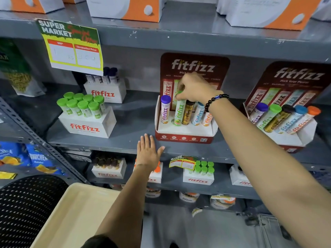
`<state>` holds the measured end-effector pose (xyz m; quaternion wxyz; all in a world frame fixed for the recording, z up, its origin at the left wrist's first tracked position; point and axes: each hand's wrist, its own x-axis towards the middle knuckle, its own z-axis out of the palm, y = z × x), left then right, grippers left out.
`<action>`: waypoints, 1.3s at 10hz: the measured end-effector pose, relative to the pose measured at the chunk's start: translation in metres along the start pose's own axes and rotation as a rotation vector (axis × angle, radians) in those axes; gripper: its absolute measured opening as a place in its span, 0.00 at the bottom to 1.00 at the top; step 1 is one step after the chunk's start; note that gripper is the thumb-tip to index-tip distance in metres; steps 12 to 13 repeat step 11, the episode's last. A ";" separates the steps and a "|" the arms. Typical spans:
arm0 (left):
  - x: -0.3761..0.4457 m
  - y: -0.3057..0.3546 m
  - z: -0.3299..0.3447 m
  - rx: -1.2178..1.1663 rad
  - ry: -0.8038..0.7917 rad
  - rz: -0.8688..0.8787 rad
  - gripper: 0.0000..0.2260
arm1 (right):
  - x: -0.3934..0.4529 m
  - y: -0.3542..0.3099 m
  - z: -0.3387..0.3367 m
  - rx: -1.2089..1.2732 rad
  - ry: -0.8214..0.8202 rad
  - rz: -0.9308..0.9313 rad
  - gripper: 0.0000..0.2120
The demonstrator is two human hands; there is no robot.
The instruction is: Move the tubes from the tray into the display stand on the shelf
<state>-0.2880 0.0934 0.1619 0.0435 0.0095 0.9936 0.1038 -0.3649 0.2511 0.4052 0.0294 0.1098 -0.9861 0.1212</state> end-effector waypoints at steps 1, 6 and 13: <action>0.000 0.000 -0.001 0.011 -0.012 -0.005 0.32 | 0.003 0.000 0.006 0.020 0.003 0.022 0.14; 0.001 0.000 0.001 0.035 -0.014 -0.014 0.33 | 0.012 -0.005 0.022 0.062 -0.051 0.013 0.09; 0.003 0.003 -0.005 0.033 -0.065 -0.036 0.33 | 0.008 0.002 0.020 0.115 -0.005 -0.013 0.24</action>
